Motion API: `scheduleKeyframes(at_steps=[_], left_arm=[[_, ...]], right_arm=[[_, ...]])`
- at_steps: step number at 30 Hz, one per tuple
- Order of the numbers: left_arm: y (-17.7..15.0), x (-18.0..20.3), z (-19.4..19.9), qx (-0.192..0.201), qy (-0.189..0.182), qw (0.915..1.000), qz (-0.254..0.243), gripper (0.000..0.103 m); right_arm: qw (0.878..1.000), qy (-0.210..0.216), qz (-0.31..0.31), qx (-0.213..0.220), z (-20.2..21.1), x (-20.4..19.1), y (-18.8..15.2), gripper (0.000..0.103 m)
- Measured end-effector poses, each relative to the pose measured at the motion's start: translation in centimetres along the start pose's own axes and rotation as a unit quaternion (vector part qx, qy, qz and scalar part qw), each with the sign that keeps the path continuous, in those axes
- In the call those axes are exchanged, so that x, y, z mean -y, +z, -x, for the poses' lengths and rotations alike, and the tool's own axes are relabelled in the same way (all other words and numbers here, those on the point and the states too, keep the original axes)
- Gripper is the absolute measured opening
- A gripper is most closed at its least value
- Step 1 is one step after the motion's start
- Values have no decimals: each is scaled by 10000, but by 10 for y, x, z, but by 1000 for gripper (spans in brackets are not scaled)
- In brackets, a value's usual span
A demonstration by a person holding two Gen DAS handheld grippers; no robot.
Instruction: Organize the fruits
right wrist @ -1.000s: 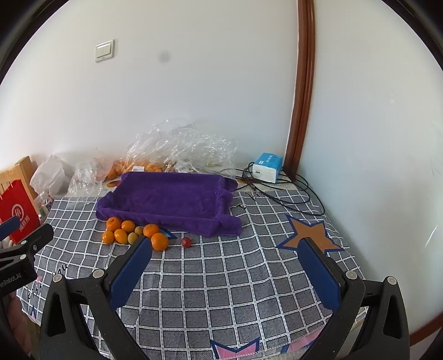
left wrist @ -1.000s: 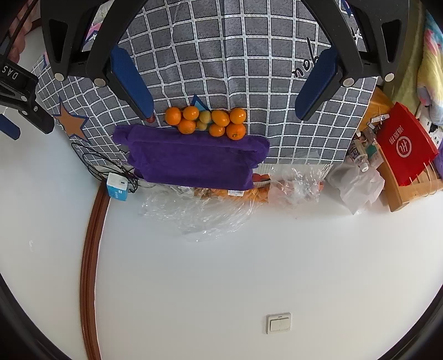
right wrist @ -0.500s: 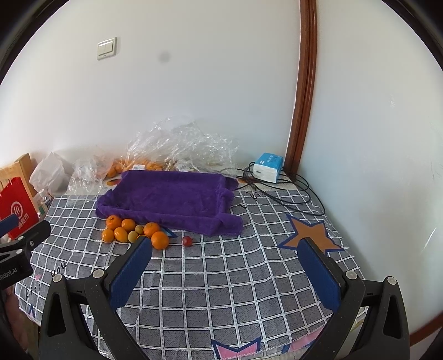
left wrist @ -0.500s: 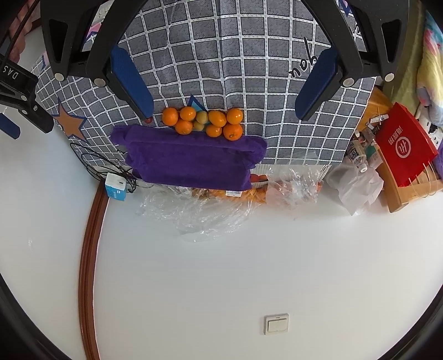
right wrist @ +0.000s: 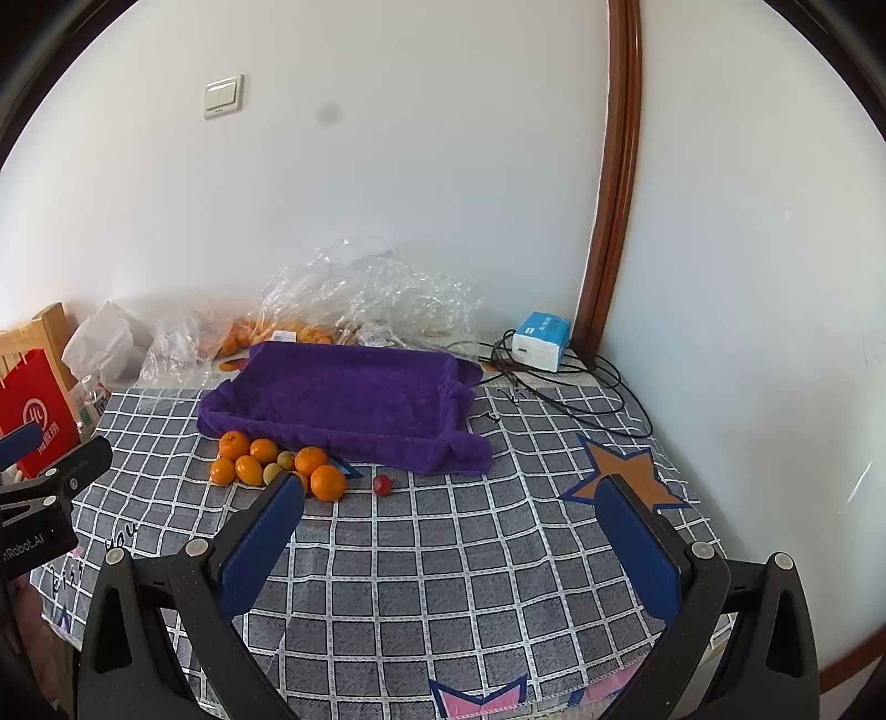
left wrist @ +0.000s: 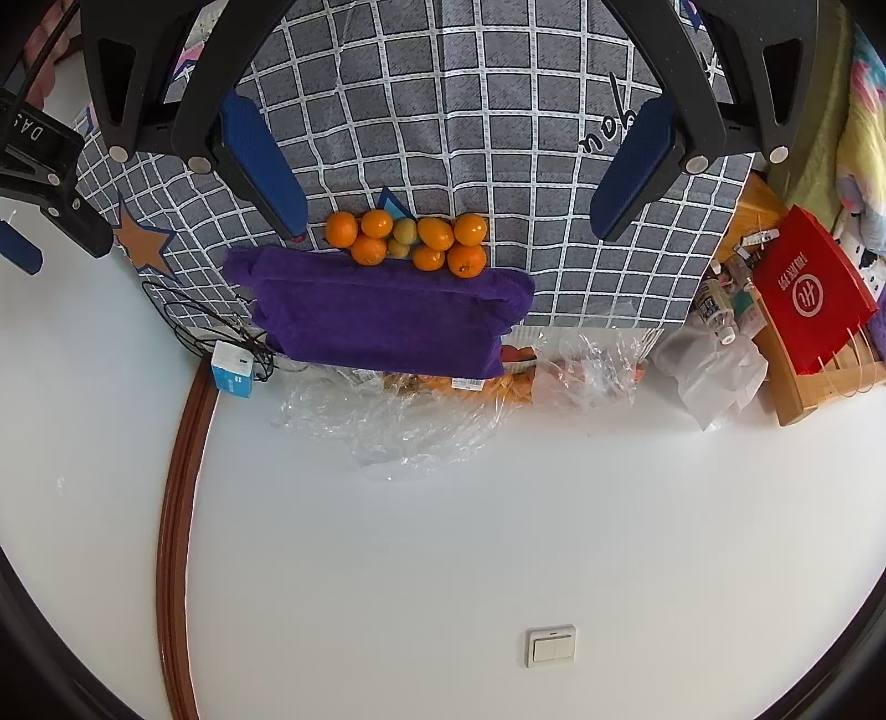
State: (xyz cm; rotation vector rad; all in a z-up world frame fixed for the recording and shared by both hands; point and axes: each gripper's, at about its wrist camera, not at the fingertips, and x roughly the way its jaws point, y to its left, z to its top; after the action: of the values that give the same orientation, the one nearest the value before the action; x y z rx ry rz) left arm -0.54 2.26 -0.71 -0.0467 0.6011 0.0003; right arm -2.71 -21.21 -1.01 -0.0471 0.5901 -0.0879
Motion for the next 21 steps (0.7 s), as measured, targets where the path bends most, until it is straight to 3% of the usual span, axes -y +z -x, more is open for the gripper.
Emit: scheduleKeyframes(at_steps=[15, 21], left_arm=[[-3, -6, -7, 3, -136, 9999, 72, 103], [-6, -12, -23, -2, -107, 9999, 98, 103]], right_arm=[[9999, 94, 47, -89, -14, -13, -6, 103], [9993, 256, -143, -225, -38, -12, -11, 103]])
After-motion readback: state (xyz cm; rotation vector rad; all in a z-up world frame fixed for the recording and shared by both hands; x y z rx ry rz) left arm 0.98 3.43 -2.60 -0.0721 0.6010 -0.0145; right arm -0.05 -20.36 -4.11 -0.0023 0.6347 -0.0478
